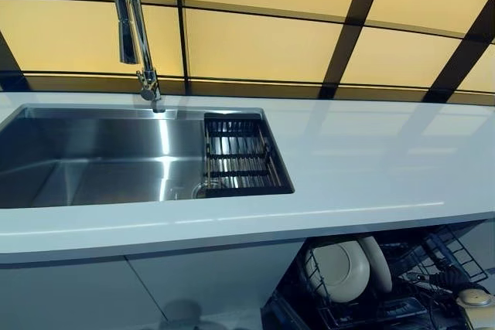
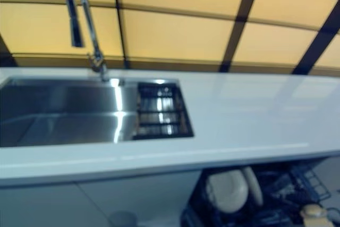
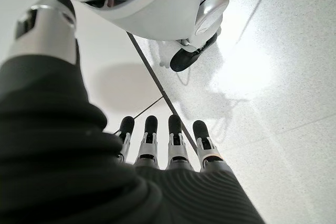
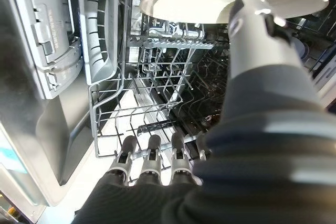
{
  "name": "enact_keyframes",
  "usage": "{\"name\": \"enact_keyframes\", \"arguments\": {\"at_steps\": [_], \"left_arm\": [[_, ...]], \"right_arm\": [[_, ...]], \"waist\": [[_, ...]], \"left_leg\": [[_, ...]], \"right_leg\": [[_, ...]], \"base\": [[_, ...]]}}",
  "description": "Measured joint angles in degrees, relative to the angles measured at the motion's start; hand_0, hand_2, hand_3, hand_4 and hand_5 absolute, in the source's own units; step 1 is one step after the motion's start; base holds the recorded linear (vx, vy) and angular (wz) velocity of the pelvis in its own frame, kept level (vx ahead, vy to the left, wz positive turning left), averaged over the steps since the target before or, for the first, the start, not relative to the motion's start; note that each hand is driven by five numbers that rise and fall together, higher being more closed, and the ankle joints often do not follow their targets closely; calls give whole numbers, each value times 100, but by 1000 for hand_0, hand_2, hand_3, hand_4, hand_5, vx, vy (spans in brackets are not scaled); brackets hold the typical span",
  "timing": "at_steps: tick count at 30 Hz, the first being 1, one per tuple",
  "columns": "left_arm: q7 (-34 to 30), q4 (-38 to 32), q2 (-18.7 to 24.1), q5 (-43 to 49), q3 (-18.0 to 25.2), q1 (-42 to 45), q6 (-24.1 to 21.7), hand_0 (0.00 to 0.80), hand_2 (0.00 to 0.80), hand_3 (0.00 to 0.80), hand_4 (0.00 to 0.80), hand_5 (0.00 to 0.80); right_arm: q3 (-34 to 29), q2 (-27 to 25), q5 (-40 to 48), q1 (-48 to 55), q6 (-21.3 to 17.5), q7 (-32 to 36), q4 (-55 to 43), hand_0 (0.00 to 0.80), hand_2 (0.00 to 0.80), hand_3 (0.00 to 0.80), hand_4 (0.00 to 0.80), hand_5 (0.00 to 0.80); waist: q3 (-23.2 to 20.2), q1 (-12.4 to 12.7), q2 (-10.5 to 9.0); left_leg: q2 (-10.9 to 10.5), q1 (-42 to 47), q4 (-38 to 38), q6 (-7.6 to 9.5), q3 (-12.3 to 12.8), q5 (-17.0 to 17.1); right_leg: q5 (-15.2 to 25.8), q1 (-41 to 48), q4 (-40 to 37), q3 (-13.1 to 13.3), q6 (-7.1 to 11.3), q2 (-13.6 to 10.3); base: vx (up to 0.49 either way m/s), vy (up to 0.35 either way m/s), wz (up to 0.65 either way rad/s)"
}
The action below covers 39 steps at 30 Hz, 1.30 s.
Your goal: Take plates into dishwasher
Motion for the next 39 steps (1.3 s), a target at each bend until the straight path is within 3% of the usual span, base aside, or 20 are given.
{"name": "enact_keyframes", "arguments": {"at_steps": [10,20,29,39], "left_arm": [[6,9,8,2,133,32,-3,0,0,0,0,0],[85,135,-46,-4,213,49,-67,0,0,0,0,0],[108,342,-73,-52,202,-86,-126,0,0,0,0,0],[117,463,-142,-146,-27,-250,-117,0,0,0,0,0]], "right_arm": [[-676,-32,1,564,47,58,-767,0,0,0,0,0],[-1812,-231,335,1141,50,-592,-1714,0,0,0,0,0],[-2486,-504,1112,1437,-20,-1140,-1605,0,0,0,0,0],[-2631,-613,1931,1561,-101,-1725,-566,0,0,0,0,0]], "waist": [[-47,-165,-76],[-177,-681,-221],[-372,-979,-150],[-602,-1159,-44]], "left_leg": [[10,32,-49,-23,76,22],[41,217,-201,-38,438,27],[36,389,-371,-71,699,38],[29,398,-457,-86,829,48]], "right_leg": [[-3,-122,31,115,1,-9],[-1,-293,70,513,1,-17],[0,-381,75,790,6,-24],[24,-505,78,926,41,-20]], "base": [[-44,39,-6],[-51,46,-18],[-31,33,-15],[-18,5,-7]]}}
